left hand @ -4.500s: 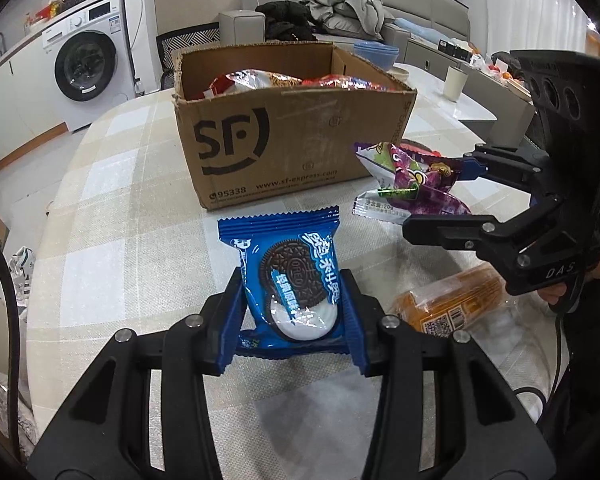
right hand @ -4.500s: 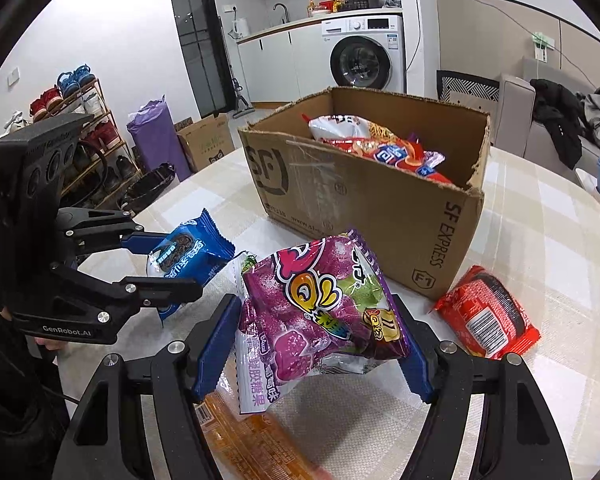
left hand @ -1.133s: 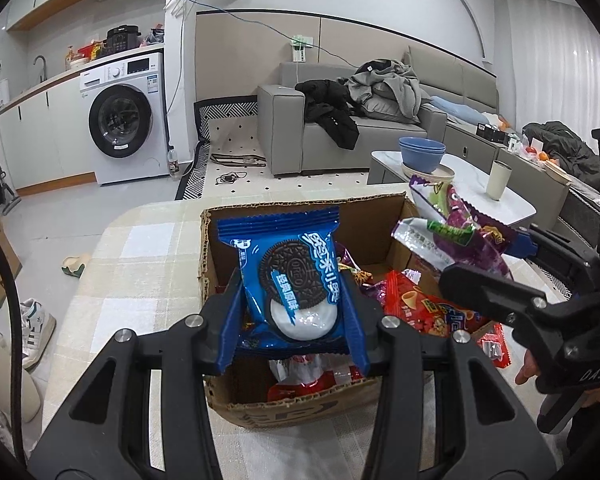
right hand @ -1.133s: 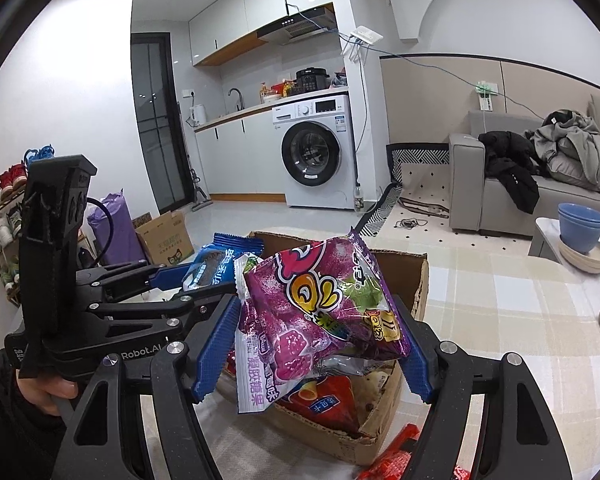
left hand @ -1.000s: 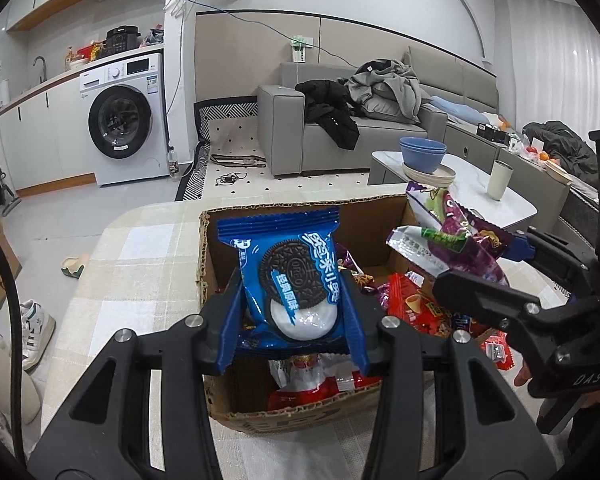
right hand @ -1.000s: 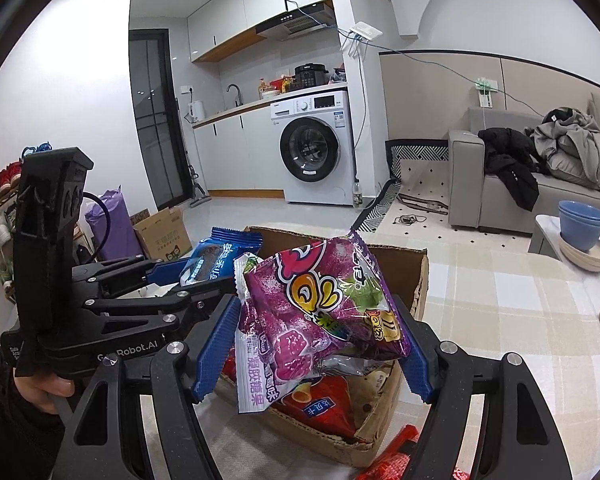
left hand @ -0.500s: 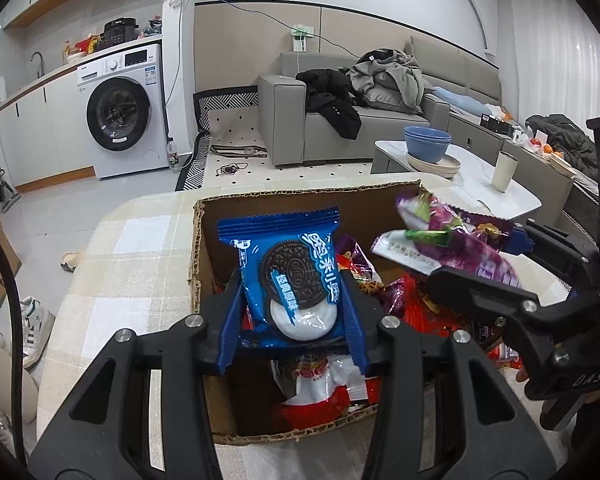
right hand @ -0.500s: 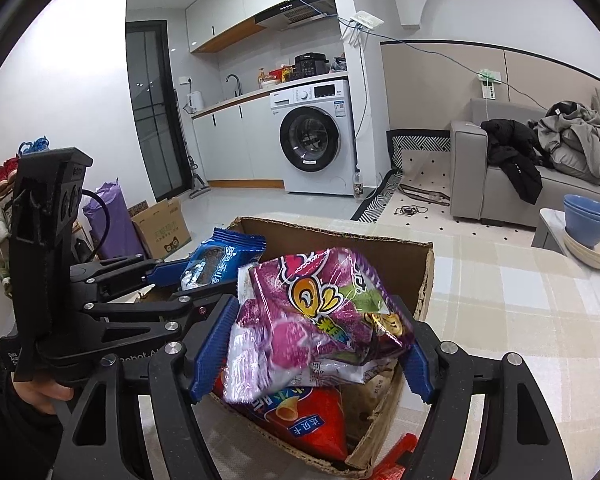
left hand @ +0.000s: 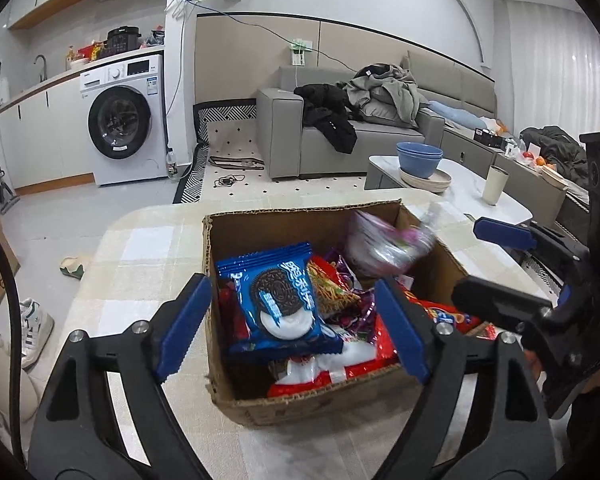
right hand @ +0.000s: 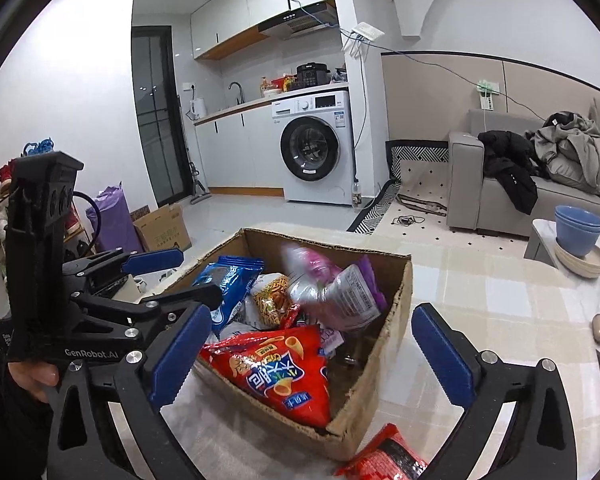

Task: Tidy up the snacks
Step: 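Open both grippers to drop the Oreo pack and candy bag into the box, then move both open tools back toward the bread loaf and red chip bag, then close left gripper on the orange bread loaf while right gripper closes on the red chip bag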

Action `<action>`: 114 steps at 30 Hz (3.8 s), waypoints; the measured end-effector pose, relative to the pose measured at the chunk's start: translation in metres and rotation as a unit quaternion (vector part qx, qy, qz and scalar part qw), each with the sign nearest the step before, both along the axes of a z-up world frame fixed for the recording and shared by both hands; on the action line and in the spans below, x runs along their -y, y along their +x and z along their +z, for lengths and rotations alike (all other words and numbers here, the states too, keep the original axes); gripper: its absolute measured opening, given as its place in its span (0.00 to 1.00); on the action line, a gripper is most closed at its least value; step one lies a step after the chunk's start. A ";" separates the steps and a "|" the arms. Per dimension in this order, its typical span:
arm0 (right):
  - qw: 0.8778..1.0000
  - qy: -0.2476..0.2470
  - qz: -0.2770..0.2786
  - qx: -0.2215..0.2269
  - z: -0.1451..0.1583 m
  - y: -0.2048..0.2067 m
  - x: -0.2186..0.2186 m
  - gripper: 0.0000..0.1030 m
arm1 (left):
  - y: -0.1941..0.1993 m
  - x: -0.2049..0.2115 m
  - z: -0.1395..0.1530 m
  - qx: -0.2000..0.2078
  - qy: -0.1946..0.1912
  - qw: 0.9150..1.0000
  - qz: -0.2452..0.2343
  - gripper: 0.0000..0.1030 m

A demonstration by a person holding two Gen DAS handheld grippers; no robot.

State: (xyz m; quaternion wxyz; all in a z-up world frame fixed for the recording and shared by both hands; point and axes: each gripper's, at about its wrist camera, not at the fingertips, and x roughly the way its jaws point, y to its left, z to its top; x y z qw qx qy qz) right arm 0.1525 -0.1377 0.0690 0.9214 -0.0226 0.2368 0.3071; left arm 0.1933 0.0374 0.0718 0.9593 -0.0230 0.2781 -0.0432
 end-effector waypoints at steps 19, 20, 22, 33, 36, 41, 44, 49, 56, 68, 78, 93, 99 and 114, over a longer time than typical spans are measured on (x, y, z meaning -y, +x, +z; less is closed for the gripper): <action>0.999 0.013 -0.051 -0.012 -0.007 -0.041 0.067 0.99 | -0.097 -0.002 0.008 0.013 -0.027 1.000 -0.001 0.99; 0.999 0.011 -0.047 -0.010 -0.007 -0.045 0.068 0.99 | -0.101 -0.003 0.007 0.011 -0.031 0.999 -0.004 0.99; 0.999 0.006 -0.043 -0.008 -0.008 -0.052 0.070 0.99 | -0.110 -0.003 0.007 0.010 -0.035 0.999 -0.006 0.99; 0.999 0.008 -0.035 -0.007 -0.007 -0.074 0.084 0.99 | -0.153 0.003 0.010 0.011 -0.013 1.000 -0.008 0.99; 0.999 0.004 -0.041 -0.012 -0.005 -0.074 0.086 0.99 | -0.160 0.009 0.010 0.009 -0.006 1.000 -0.013 0.99; 0.998 -0.005 -0.053 -0.022 -0.002 -0.071 0.090 0.99 | -0.167 0.023 0.012 0.002 0.014 1.000 -0.023 0.99; 0.998 -0.016 -0.049 -0.021 0.000 -0.074 0.093 0.99 | -0.171 0.027 0.013 -0.003 0.012 0.999 -0.033 0.99; 0.998 -0.028 -0.041 -0.024 0.000 -0.076 0.096 0.99 | -0.180 0.042 0.007 -0.024 0.025 0.997 -0.066 0.99; 0.999 -0.035 -0.030 -0.029 -0.001 -0.079 0.090 0.99 | -0.193 0.083 -0.012 -0.050 0.083 0.983 -0.156 0.99; 0.995 -0.057 -0.046 -0.060 -0.018 -0.064 0.086 0.99 | -0.192 0.097 -0.042 -0.097 0.077 0.969 -0.213 0.99; 0.986 -0.074 -0.085 -0.120 -0.049 -0.039 0.097 0.99 | -0.191 0.109 -0.061 -0.119 0.079 0.959 -0.246 0.99; 0.987 -0.064 -0.081 -0.120 -0.048 -0.042 0.096 0.99 | -0.151 0.094 -0.085 -0.165 0.073 0.972 -0.151 0.99; 0.986 -0.066 -0.078 -0.130 -0.054 -0.038 0.095 0.99 | -0.132 0.067 -0.088 -0.171 0.049 0.979 -0.097 0.99; 0.976 -0.090 -0.087 -0.176 -0.083 -0.019 0.091 0.99 | -0.097 0.024 -0.098 -0.188 0.004 0.982 -0.023 0.99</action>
